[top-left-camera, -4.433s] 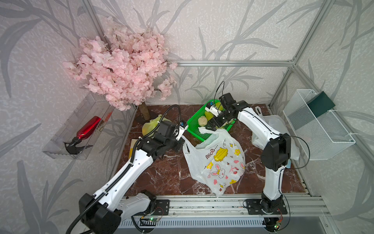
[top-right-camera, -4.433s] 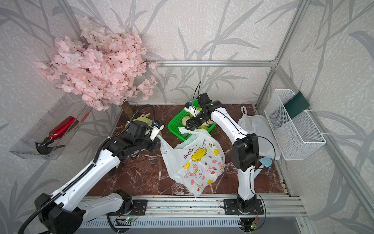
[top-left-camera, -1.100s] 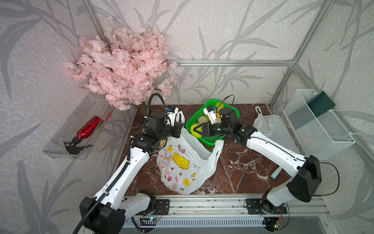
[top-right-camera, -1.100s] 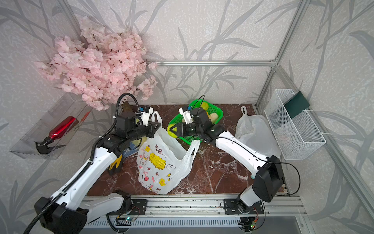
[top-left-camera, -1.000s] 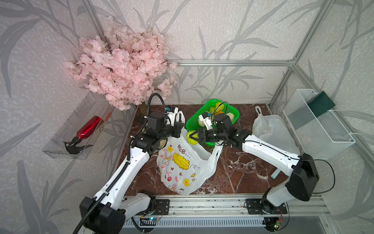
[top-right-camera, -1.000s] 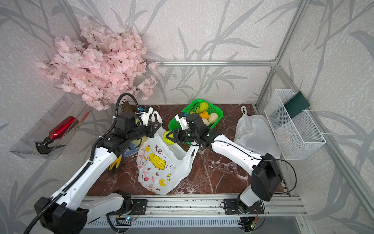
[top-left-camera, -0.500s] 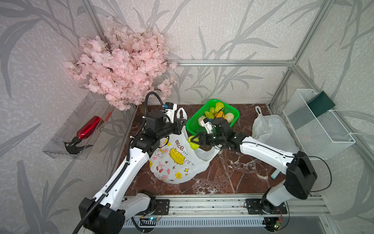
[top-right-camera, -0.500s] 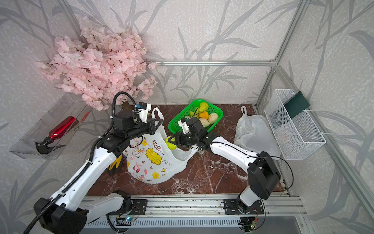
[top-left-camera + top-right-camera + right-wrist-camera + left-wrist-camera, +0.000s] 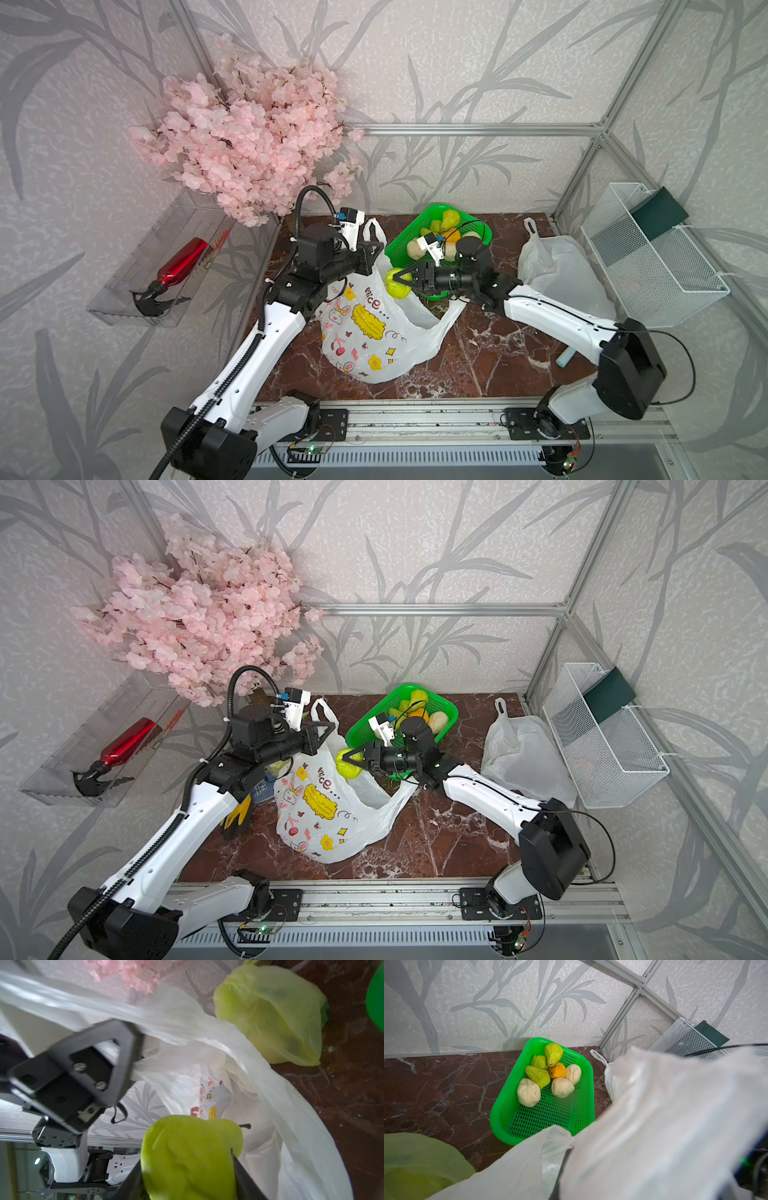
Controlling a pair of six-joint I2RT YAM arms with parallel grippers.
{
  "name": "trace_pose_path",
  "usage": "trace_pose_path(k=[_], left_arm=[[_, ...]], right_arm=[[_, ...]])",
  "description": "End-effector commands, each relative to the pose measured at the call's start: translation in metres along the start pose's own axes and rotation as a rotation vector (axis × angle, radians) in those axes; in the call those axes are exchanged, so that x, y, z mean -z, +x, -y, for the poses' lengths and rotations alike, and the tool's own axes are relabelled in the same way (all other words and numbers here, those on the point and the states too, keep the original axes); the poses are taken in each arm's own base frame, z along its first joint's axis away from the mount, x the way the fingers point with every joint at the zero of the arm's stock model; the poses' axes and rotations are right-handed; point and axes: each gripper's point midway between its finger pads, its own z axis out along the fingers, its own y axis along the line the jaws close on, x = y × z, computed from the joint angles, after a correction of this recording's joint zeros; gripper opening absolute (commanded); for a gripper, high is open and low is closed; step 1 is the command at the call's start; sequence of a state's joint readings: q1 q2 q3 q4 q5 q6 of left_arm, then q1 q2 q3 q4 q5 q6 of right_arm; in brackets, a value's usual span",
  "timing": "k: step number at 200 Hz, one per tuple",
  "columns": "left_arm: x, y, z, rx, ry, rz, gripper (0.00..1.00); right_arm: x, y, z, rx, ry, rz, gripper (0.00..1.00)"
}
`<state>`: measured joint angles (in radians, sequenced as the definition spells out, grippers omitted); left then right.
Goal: Place the pears into plastic bags & tie knots
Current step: Place the pear in the plastic bag, then pick up the pear from the basket.
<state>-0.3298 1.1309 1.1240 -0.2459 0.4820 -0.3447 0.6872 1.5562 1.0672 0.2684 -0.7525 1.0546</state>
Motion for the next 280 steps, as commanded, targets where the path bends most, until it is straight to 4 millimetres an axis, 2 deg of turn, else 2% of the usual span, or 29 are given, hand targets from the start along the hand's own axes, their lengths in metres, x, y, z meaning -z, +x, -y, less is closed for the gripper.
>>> trace_pose_path(k=[1, 23, 31, 52, 72, 74, 78, 92, 110, 126, 139, 157, 170, 177, 179, 182, 190, 202, 209, 221, 242, 260, 280], left_arm=[[0.008, -0.02, 0.019, 0.036, 0.086, 0.078, 0.0], [0.001, -0.021, 0.029, 0.121, 0.176, 0.102, 0.0], [0.0, -0.022, 0.032, 0.144, 0.196, 0.107, 0.0], [-0.004, -0.021, 0.034, 0.182, 0.215, 0.128, 0.0], [-0.011, -0.018, 0.028, 0.19, 0.197, 0.134, 0.0], [-0.011, -0.017, 0.027, 0.19, 0.192, 0.135, 0.0], [-0.012, -0.017, 0.024, 0.186, 0.178, 0.142, 0.0], [-0.014, -0.019, 0.01, 0.192, 0.116, 0.166, 0.0], [-0.014, -0.022, -0.002, 0.204, 0.077, 0.186, 0.0], [-0.015, -0.022, -0.01, 0.213, 0.059, 0.189, 0.0], [-0.014, -0.022, -0.017, 0.222, 0.041, 0.19, 0.0], [-0.013, -0.018, -0.032, 0.242, -0.008, 0.181, 0.0], [-0.012, -0.009, -0.051, 0.245, -0.102, 0.143, 0.0], [-0.012, -0.003, -0.061, 0.234, -0.16, 0.114, 0.0], [-0.011, -0.001, -0.064, 0.228, -0.178, 0.107, 0.0], [-0.011, 0.002, -0.067, 0.222, -0.198, 0.094, 0.0], [-0.011, 0.008, -0.073, 0.207, -0.232, 0.068, 0.0], [-0.013, 0.01, -0.072, 0.196, -0.223, 0.054, 0.0], [-0.014, 0.009, -0.068, 0.197, -0.198, 0.057, 0.0], [-0.018, 0.007, -0.059, 0.199, -0.14, 0.052, 0.0], [-0.021, 0.004, -0.047, 0.192, -0.073, 0.039, 0.0], [-0.021, 0.004, -0.043, 0.183, -0.06, 0.031, 0.0], [-0.02, 0.004, -0.04, 0.176, -0.048, 0.024, 0.0]], right_arm=[[-0.015, -0.006, 0.014, -0.109, -0.055, 0.013, 0.31], [-0.02, -0.013, 0.059, -0.195, 0.098, 0.089, 0.32], [-0.018, -0.014, 0.069, -0.182, 0.174, 0.109, 0.33], [-0.015, -0.005, 0.075, 0.006, 0.44, 0.074, 0.45], [-0.022, -0.001, 0.07, 0.112, 0.539, 0.021, 0.55], [-0.025, 0.002, 0.08, 0.112, 0.568, 0.003, 0.56], [-0.026, 0.002, 0.085, 0.13, 0.607, -0.006, 0.58], [-0.025, -0.002, 0.093, 0.197, 0.692, -0.025, 0.63], [-0.035, -0.008, 0.085, 0.267, 0.676, -0.074, 0.74], [-0.049, -0.005, 0.066, 0.272, 0.574, -0.127, 0.86], [-0.051, -0.008, 0.048, 0.275, 0.509, -0.13, 0.92], [-0.033, -0.025, 0.027, 0.302, 0.474, -0.083, 0.92], [0.0, -0.049, 0.02, 0.351, 0.542, 0.006, 0.88], [0.018, -0.063, 0.03, 0.37, 0.619, 0.056, 0.86], [0.027, -0.067, 0.024, 0.387, 0.628, 0.081, 0.85], [0.038, -0.074, 0.026, 0.395, 0.659, 0.109, 0.84], [0.059, -0.088, 0.041, 0.41, 0.759, 0.145, 0.84], [0.087, -0.107, 0.076, 0.439, 0.936, 0.164, 0.84], [0.094, -0.113, 0.11, 0.443, 1.045, 0.123, 0.85], [0.107, -0.123, 0.146, 0.439, 1.157, 0.069, 0.87], [0.116, -0.143, 0.175, 0.501, 1.281, 0.029, 0.91], [0.113, -0.161, 0.19, 0.595, 1.348, 0.02, 0.93], [0.108, -0.17, 0.22, 0.632, 1.419, -0.044, 0.96]])
